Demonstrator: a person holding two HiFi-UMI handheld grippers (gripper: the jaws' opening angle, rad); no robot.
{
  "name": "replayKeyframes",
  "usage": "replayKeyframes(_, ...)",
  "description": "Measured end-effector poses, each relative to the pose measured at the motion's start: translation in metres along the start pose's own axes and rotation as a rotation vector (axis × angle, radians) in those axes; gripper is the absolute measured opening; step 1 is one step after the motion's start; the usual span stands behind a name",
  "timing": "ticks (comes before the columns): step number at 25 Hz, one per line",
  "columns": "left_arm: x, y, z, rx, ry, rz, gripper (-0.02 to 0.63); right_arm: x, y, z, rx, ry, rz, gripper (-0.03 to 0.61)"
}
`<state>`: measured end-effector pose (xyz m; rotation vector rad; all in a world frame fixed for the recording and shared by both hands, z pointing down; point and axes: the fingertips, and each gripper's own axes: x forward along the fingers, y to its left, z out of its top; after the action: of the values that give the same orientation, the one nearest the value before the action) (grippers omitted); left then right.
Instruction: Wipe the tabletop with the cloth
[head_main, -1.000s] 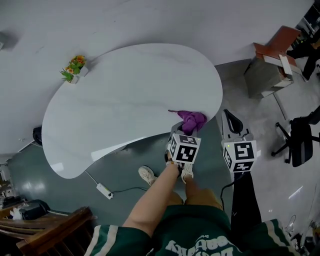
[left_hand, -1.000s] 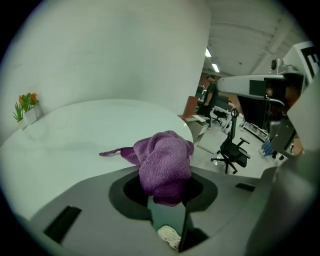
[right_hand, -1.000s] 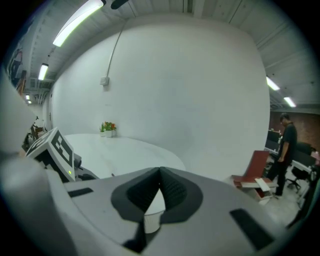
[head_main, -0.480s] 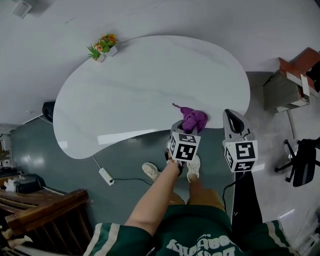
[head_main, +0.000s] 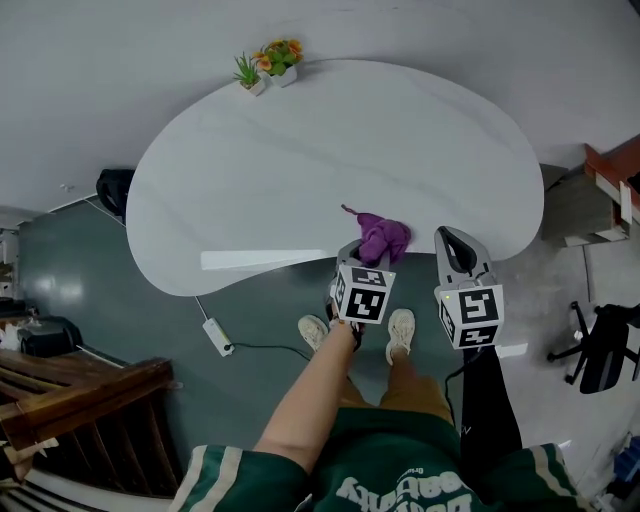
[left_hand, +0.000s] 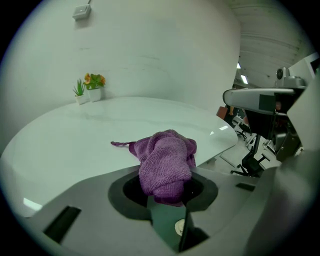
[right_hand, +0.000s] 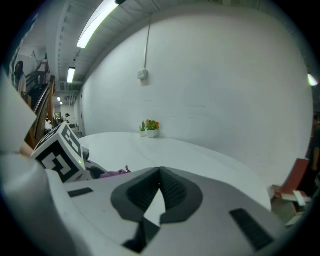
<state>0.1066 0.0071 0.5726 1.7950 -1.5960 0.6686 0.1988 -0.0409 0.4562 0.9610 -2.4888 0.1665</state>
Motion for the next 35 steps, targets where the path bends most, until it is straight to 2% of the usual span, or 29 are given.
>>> replayKeyframes(11,-0.064,0.127,-0.047,-0.03,0.002,0.078,0.13,0.046,0.115,0.024,-0.013,-0.002,0.071,0.003)
replayKeyframes(20,-0.127,0.243,-0.097,-0.11,0.01,0.191,0.13,0.095,0.232,0.057,-0.057,-0.023,0.191,0.003)
replayKeyframes(35,-0.238,0.405,-0.19,-0.263,0.022,0.401,0.132,0.147,0.409,0.101,-0.159,-0.049,0.393,0.003)
